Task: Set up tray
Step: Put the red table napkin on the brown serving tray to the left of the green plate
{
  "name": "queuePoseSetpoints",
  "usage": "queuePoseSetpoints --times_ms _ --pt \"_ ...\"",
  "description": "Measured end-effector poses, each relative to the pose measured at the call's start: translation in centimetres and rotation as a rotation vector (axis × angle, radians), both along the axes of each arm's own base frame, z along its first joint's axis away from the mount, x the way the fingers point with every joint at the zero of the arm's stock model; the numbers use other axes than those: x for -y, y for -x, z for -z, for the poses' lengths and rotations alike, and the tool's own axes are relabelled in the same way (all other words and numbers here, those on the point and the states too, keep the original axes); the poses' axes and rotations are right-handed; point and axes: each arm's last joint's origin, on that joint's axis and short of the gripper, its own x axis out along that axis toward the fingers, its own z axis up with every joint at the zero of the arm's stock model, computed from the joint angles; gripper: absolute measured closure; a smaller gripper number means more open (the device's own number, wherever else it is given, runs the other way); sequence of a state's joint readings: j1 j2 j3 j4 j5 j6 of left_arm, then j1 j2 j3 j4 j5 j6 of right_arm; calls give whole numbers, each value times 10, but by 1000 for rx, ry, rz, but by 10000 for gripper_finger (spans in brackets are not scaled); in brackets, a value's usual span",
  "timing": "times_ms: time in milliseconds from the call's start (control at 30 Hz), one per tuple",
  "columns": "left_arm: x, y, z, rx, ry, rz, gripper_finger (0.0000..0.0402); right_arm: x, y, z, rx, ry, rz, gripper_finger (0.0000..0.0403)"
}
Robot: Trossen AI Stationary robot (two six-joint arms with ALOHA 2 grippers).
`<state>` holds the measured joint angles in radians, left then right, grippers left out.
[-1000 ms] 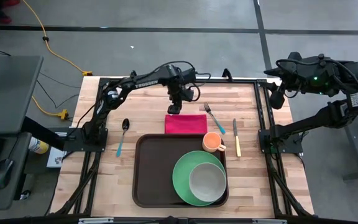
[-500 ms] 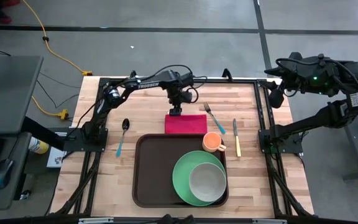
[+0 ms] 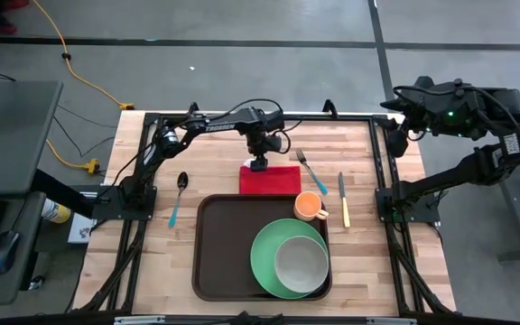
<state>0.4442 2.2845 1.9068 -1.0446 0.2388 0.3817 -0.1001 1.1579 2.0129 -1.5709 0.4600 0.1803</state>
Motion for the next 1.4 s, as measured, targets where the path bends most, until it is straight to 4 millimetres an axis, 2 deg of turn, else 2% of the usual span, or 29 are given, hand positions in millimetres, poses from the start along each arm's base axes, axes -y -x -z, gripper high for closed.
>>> queuePoseSetpoints --times_ms 167,633,800,900,1067,1400 --pt "3 0 -1 24 100 -24 87 0 -3 1 -9 0 -5 212" --pt "8 -3 0 -15 80 -141 87 0 -2 0 -8 1 -6 212" --pt "17 -7 0 -17 80 -118 87 0 -2 1 -10 0 -10 212" --pt "29 -11 0 -19 75 -65 87 0 -2 1 -15 7 -16 212" --pt "42 -14 0 -58 12 -19 87 0 -2 1 -18 10 -19 212" --pt "38 -13 1 -106 -105 -143 87 0 -2 1 -18 10 -19 212"
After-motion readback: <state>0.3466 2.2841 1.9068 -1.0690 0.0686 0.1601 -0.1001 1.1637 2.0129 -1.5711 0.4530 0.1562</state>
